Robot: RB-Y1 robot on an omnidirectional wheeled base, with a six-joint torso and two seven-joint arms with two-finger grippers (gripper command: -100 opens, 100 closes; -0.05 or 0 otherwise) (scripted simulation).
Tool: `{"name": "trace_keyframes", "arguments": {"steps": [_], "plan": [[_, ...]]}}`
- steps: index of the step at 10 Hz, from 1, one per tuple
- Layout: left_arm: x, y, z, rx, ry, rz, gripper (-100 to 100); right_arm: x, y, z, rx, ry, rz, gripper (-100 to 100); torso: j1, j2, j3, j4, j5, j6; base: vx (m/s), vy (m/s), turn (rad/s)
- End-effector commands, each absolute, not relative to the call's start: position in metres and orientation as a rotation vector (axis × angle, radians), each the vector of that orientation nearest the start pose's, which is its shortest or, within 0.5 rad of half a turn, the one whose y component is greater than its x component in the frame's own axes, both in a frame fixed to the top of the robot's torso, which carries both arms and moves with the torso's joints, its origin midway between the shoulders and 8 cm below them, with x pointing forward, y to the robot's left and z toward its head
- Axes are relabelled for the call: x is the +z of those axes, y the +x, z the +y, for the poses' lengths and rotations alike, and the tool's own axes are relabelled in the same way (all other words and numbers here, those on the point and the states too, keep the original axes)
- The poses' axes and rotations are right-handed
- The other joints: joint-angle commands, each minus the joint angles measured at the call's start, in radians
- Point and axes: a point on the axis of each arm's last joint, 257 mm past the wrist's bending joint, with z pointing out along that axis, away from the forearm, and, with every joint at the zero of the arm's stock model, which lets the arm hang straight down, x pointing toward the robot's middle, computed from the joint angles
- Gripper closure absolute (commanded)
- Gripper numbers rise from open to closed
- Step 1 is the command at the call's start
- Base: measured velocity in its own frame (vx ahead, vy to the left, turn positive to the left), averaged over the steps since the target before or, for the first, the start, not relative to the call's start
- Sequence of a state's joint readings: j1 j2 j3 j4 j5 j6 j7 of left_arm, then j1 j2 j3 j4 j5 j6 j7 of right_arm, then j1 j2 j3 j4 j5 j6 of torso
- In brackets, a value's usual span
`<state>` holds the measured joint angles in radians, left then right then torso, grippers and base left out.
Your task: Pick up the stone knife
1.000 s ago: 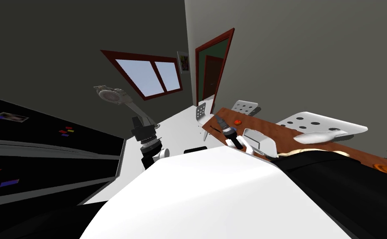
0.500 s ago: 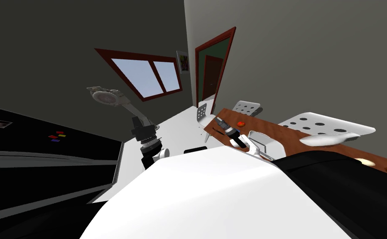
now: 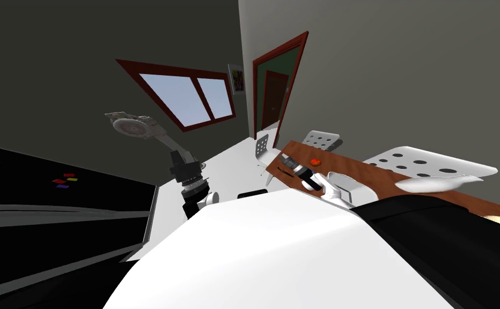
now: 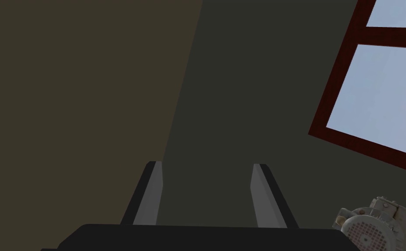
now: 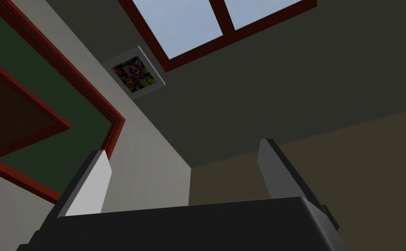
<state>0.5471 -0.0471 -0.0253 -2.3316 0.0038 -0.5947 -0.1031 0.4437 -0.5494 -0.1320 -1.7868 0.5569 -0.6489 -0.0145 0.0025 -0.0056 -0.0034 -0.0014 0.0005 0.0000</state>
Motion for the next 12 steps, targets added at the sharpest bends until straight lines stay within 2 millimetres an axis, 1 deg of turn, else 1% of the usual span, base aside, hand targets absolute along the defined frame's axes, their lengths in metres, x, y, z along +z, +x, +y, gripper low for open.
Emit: {"name": "trace_keyframes", "arguments": {"steps": [1, 2, 4, 5, 7, 8, 10, 12], "plan": [[0.05, 0.313, 0.277, -1.232, -0.577, 0.521, 0, -0.197, 0.384, -0.328, 0.646, -0.058, 1.567, -100, 0.0, 0.0, 0.0, 0.0, 0.0, 0.0, 0.135, 0.056, -0.019], [0.05, 0.313, 0.277, -1.232, -0.577, 0.521, 0, -0.215, 0.381, -0.343, 0.595, -0.086, 1.622, -100, 0.0, -0.002, -0.001, -0.001, 0.0, 0.0, 0.157, 0.079, 0.001], [0.05, 0.313, 0.277, -1.232, -0.577, 0.521, 0, -0.244, 0.371, -0.368, 0.505, -0.15, 1.719, -100, 0.002, -0.004, -0.002, -0.001, 0.001, 0.0, 0.139, 0.079, 0.014], [0.05, 0.313, 0.277, -1.232, -0.577, 0.521, 0, -0.246, 0.371, -0.369, 0.502, -0.147, 1.724, -100, 0.001, -0.003, -0.002, -0.001, 0.0, 0.0, 0.08, 0.053, 0.008], [0.05, 0.313, 0.277, -1.232, -0.577, 0.521, 0, -0.279, 0.355, -0.395, 0.419, -0.2, 1.829, -100, 0.001, 0.001, 0.0, 0.0, 0.0, 0.0, 0.083, 0.066, 0.044], [0.05, 0.313, 0.277, -1.232, -0.577, 0.521, 0, -0.279, 0.355, -0.395, 0.419, -0.2, 1.829, -100, 0.001, 0.0, 0.0, 0.0, 0.0, 0.0, 0.079, 0.039, 0.011], [0.05, 0.313, 0.277, -1.232, -0.577, 0.521, 0, -0.313, 0.33, -0.421, 0.344, -0.25, 1.939, -100, -0.001, 0.001, 0.0, 0.0, 0.0, 0.0, 0.089, 0.054, 0.065], [0.05, 0.313, 0.277, -1.232, -0.577, 0.521, 0, -0.314, 0.33, -0.421, 0.343, -0.248, 1.941, -100, 0.0, 0.001, 0.0, 0.0, 0.0, 0.0, 0.056, 0.02, 0.006]]}}
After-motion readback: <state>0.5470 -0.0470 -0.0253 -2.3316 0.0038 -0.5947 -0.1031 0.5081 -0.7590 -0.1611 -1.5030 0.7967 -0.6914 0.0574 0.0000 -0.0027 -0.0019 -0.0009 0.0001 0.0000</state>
